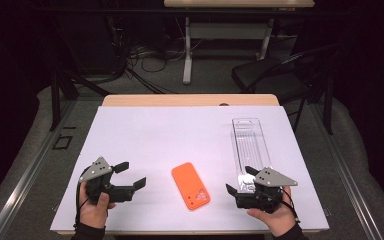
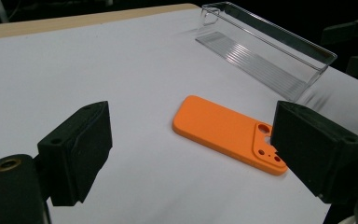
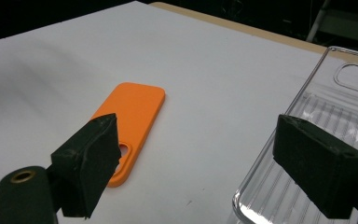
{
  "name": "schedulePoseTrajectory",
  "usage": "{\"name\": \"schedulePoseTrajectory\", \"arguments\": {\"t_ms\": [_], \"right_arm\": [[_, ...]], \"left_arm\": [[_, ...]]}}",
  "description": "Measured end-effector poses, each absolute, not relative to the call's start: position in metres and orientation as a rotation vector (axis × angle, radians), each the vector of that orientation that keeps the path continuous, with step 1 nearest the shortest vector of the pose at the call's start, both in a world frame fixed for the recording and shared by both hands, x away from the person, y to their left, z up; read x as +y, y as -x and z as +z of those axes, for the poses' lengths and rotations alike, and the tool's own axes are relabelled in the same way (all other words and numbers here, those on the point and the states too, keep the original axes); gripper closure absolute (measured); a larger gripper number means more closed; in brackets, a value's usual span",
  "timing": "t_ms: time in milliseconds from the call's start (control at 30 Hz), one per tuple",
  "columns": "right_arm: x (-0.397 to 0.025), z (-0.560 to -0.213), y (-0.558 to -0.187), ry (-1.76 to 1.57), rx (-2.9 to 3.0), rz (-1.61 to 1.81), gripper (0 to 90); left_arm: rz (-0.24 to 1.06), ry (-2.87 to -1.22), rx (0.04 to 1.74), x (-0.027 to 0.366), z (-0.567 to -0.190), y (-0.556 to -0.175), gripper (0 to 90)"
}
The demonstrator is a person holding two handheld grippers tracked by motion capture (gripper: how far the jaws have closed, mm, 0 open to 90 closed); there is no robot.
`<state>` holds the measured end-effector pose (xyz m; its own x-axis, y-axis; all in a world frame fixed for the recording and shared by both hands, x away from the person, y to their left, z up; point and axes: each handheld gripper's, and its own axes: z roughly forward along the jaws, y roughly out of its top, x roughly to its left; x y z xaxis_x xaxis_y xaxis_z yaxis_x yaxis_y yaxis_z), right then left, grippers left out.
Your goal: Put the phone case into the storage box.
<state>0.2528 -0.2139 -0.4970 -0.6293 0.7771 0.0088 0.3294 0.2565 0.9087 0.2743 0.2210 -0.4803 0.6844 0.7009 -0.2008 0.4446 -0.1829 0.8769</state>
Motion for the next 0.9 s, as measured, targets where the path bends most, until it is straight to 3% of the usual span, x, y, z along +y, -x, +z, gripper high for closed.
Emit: {"name": "schedulePoseTrajectory", "arguments": {"t_ms": [567, 900], "right_arm": [[-0.191, -0.465, -0.306, -1.081, 2.164, 1.21, 14.4], [-0.176, -0.456, -0.328, -1.057, 2.206, 1.162, 22.1]], "left_arm": [[0.25, -1.897, 1.038, 0.202, -0.451, -0.321, 12.9], [0.227, -1.914, 1.091, 0.187, -0.444, -0.344, 13.2]]}}
